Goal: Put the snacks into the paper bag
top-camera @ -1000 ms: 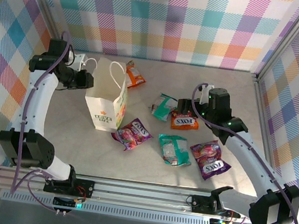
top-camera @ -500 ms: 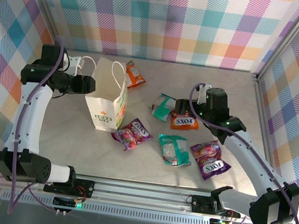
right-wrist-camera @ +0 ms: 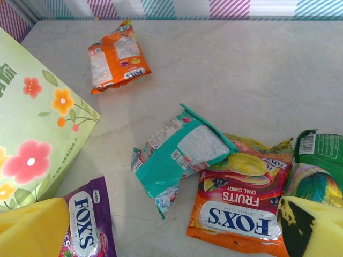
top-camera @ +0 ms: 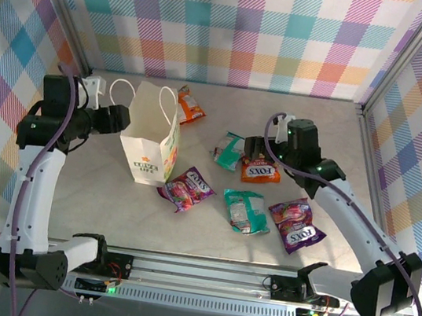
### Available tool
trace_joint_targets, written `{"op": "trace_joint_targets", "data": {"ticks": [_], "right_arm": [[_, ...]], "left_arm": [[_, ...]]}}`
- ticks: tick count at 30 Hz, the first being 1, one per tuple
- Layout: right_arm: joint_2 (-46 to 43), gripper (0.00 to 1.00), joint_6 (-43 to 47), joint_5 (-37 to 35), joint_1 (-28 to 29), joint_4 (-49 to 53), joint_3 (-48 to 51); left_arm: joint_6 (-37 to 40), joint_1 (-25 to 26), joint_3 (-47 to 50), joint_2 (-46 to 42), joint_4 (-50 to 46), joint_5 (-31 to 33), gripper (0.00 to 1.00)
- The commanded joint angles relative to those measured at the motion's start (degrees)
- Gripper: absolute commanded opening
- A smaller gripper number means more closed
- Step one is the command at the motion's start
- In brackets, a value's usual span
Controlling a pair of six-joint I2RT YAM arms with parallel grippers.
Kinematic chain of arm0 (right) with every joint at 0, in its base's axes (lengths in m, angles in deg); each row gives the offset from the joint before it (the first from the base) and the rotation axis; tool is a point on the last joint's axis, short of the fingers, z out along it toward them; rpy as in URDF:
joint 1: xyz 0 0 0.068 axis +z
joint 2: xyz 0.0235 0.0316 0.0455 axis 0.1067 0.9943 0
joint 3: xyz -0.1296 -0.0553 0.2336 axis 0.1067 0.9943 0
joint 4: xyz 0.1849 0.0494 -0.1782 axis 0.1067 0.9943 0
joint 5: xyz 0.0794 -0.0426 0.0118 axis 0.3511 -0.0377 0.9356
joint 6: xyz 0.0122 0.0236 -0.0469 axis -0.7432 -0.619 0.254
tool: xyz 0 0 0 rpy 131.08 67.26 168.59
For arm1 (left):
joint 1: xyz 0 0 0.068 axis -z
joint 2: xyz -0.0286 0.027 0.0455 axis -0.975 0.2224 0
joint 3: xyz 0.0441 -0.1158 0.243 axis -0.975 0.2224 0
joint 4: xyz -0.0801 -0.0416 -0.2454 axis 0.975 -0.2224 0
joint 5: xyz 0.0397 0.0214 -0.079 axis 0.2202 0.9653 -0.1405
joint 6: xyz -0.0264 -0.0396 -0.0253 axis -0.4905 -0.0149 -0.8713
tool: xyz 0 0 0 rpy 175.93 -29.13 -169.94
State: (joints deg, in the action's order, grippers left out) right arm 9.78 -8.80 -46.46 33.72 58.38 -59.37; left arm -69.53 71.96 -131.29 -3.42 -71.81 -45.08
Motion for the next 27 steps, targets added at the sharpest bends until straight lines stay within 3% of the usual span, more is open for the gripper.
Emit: {"op": "trace_joint_targets", "data": {"ticks": [1,15,27], "right_arm": [[2.7,0.99,-0.7,0.7,1.0,0.7,-3.4],[21.3,0.99,-3.2,1.7,5.3,-1.7,-16.5],[40.7,0.99,-6.5,3.9,6.3,0.1,-33.7]], "left_arm": [[-3.4,-0.7,0.6,-1.3,4.1,1.9,0.70],[-4.9,-0.7,2.3,-2.6,7.5,2.5,0.73],[-6.5,-0.7,4.7,-4.7,9.4,5.7,0.73]]}}
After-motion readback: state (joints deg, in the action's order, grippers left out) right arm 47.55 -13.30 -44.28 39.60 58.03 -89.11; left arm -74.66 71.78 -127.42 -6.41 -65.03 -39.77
